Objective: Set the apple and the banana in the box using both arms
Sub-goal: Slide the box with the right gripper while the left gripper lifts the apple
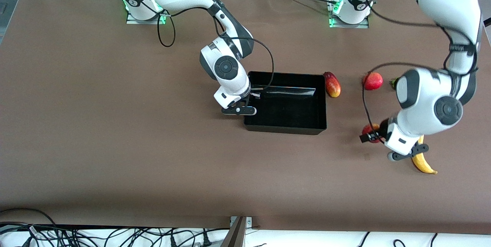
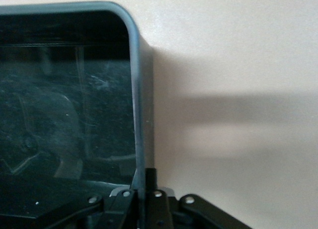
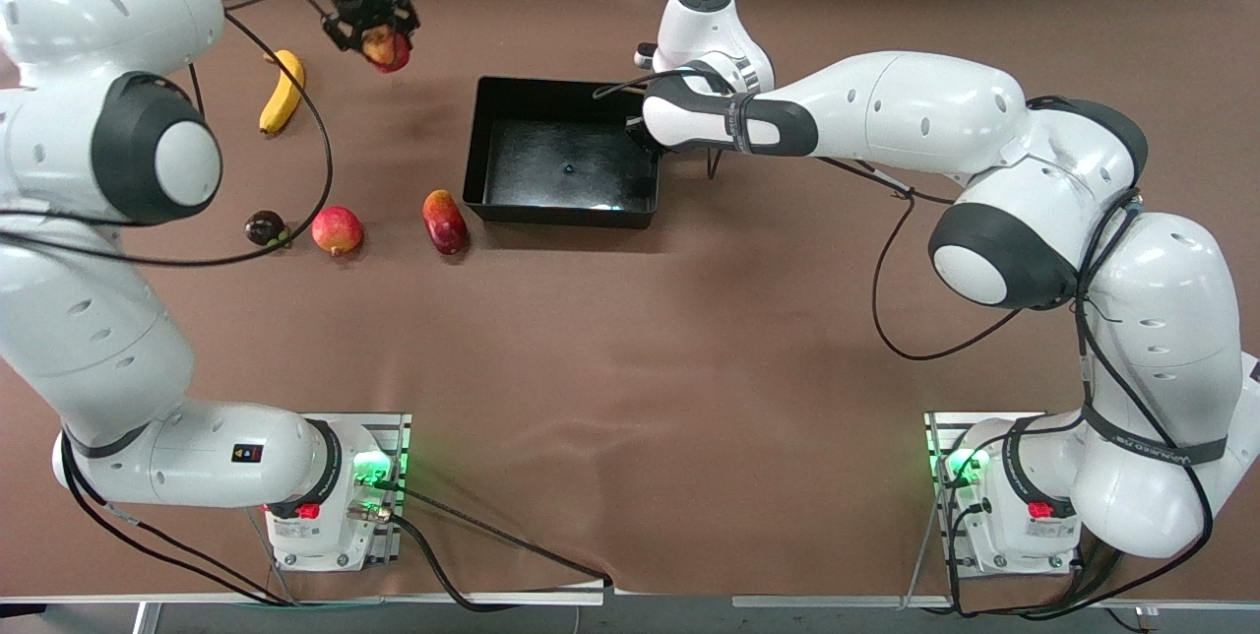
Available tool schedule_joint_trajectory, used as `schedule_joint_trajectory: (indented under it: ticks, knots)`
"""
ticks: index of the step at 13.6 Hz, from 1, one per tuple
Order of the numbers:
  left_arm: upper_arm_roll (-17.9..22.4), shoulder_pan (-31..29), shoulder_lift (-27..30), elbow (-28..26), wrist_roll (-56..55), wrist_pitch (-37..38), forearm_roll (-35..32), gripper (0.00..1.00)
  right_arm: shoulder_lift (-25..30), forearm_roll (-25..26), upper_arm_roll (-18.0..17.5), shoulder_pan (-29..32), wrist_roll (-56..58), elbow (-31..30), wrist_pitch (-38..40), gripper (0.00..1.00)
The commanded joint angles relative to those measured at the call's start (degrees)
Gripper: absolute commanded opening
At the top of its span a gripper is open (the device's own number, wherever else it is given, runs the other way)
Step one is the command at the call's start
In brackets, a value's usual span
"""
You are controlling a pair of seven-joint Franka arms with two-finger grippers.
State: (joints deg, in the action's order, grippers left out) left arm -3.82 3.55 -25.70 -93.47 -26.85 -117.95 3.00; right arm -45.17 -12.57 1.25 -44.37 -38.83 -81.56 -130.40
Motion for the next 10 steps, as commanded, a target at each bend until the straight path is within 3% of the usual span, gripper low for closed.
schedule_joint_trajectory:
  ticks: [1,5,8,10]
  knots:
    - [-2.59,4.26,5.47,-2.42,-13.88,3.59,1.22,0.0,-0.37,-1.23,1.03,-0.19,0.85,1.49,-0.48,1.0]
    - [-9.52,6.38,4.09,-2.59,-25.69,2.64,1.66,0.0,6.3,-0.79,1.3,5.86,6.91,1.49,7.23,1.0]
    - [-10.24,10.85,1.54,-3.38,-31.04,-1.13,1.66,0.0,13.32,-0.61,3.84,11.31,11.56,1.23,12.69,1.0]
    - [-10.24,13.84,-0.14,-5.65,-35.26,-7.09,0.79,0.0,17.9,-0.62,7.43,12.99,14.99,1.05,20.15,1.0]
